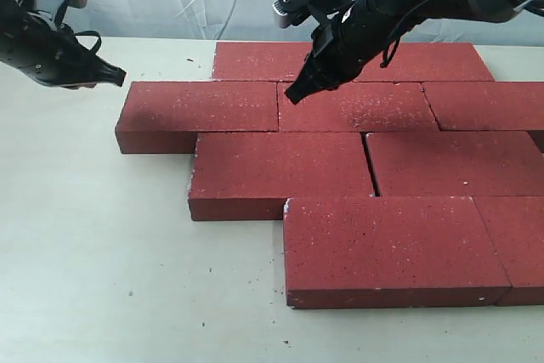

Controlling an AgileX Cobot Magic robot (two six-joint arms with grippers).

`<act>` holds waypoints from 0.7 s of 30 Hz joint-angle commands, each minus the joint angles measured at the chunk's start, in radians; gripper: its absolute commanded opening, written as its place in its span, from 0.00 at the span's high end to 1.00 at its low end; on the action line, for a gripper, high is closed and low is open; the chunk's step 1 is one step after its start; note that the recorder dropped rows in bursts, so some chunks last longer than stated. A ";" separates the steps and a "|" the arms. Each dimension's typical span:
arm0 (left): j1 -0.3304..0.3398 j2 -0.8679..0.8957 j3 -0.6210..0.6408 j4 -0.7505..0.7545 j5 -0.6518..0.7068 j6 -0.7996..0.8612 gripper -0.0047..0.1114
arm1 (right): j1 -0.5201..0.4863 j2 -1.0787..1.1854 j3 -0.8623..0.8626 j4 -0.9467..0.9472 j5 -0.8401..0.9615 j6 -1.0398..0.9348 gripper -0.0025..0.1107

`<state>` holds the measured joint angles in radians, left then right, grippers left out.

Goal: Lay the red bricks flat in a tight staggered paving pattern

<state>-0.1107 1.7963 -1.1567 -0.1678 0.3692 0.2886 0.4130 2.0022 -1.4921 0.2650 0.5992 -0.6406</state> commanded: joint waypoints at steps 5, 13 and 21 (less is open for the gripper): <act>0.001 -0.075 -0.047 -0.014 0.074 0.000 0.96 | -0.005 -0.059 -0.041 -0.472 0.259 0.415 0.99; 0.059 -0.145 -0.047 0.035 0.348 -0.002 0.96 | -0.102 -0.175 0.009 -0.501 0.346 0.528 0.99; 0.119 -0.321 0.073 0.065 0.218 -0.024 0.96 | -0.339 -0.388 0.253 -0.432 0.213 0.528 0.99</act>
<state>0.0038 1.5460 -1.1226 -0.1006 0.6766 0.2743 0.1405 1.6981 -1.3224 -0.1810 0.8796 -0.1143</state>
